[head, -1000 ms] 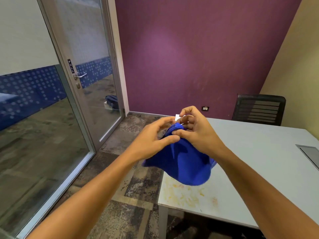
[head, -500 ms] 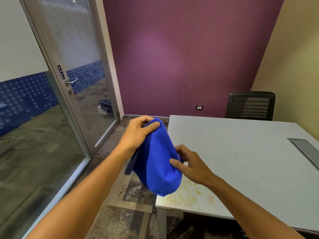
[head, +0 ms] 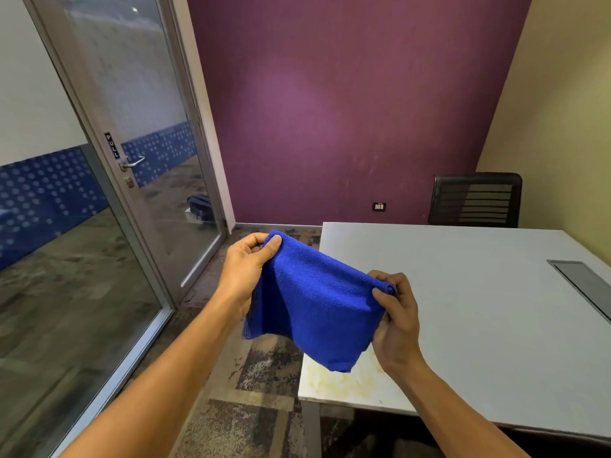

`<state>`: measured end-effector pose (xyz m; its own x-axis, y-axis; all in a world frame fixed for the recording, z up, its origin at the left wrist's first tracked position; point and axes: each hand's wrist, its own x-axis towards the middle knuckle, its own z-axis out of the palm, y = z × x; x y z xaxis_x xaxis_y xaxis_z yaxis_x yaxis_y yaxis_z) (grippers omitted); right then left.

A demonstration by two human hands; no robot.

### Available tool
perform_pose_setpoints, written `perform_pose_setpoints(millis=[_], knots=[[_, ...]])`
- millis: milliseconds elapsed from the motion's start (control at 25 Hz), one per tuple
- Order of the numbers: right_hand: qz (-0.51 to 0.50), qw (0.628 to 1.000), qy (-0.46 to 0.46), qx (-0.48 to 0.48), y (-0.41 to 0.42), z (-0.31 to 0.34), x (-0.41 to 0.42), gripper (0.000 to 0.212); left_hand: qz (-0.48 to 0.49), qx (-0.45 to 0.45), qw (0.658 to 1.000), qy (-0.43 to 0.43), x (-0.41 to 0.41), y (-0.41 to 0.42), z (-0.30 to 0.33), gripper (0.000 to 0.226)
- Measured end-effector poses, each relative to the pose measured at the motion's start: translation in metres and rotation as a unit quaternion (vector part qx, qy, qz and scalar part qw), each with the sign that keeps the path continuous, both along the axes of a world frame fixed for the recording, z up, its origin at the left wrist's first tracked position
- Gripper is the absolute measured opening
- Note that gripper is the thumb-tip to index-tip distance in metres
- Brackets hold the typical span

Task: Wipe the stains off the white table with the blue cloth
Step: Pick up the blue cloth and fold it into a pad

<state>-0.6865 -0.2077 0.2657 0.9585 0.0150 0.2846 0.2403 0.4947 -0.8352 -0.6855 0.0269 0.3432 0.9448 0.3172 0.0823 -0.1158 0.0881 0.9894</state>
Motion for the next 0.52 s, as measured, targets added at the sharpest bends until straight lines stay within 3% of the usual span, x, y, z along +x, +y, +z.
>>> perform_pose_setpoints(millis=[80,200,400,520], knots=[[0.012,0.998,0.049,0.045,0.000,0.004,0.000,0.014,-0.010,0.012,1.000,-0.003,-0.001,-0.005,0.002,0.012],[-0.017,0.992,0.108,0.069,0.000,0.004,0.002,0.025,-0.043,0.062,0.997,-0.011,-0.004,-0.014,0.003,0.016],[-0.033,0.993,0.093,-0.063,-0.005,0.009,0.009,0.025,-0.029,0.079,0.996,-0.014,-0.006,-0.011,0.003,0.017],[-0.044,0.991,0.120,-0.041,-0.008,0.013,0.014,0.016,-0.008,0.062,0.998,-0.011,-0.005,-0.007,0.000,0.017]])
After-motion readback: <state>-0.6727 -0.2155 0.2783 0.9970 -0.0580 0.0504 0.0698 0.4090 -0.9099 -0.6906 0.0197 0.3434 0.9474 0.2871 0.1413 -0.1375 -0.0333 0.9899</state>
